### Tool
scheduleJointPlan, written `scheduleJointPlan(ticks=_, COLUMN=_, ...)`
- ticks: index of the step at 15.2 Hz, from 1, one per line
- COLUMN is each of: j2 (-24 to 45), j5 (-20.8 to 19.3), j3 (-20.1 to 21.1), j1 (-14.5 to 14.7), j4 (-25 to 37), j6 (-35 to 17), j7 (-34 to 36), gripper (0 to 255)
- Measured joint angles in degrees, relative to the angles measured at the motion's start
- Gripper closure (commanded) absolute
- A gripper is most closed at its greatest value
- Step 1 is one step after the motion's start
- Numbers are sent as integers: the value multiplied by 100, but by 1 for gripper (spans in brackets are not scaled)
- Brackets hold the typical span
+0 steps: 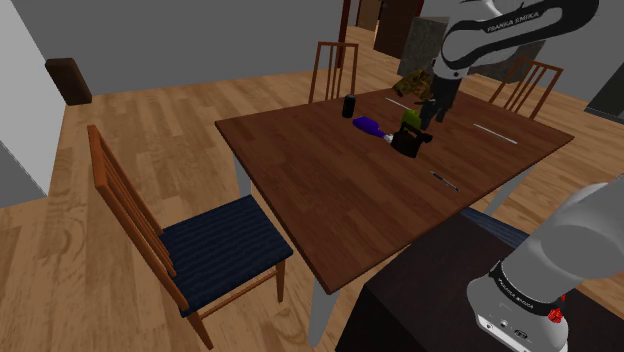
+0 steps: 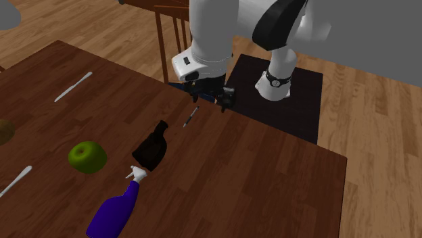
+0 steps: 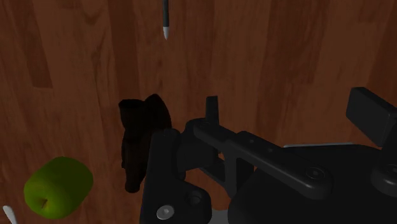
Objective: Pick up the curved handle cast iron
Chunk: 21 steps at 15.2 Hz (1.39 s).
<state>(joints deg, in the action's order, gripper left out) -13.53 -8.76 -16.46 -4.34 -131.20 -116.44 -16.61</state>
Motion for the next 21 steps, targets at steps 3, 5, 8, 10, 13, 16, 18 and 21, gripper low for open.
scheduleJointPlan(ticks=3, j2=551, j5=180, j3=-196, j1=-58, j4=307, j6=-303, j7=-276, gripper=0)
scheduleJointPlan(ticks=5, j2=958, j5=347, j3=-327, j1=-120, j4=577, j6=-471, j7=-513, gripper=0)
scheduleJointPlan(ticks=8, j2=1654, j5=685, j3=-458, j1=-225, j4=1108, j6=-653, j7=-862, gripper=0)
scheduleJointPlan(ticks=10, j2=2107, j5=927, j3=-502, j1=-321, j4=1478, j6=-737, j7=-1076, gripper=0)
scheduleJointPlan(ticks=13, j2=2786, j5=1302, j3=-520, j1=-529, j4=2003, j6=-887, j7=-1408, gripper=0)
scheduleJointPlan(ticks=16, j2=3438, j5=1639, j3=-483, j1=-778, j4=2675, j6=-855, j7=-1675, gripper=0)
scheduleJointPlan(ticks=18, j2=3935, j5=1860, j3=-430, j1=-977, j4=3230, j6=-791, j7=-1826, gripper=0)
scheduleJointPlan(ticks=21, j2=4345, j5=2028, j3=-372, j1=-1149, j4=3631, j6=-797, j7=-1943, gripper=0)
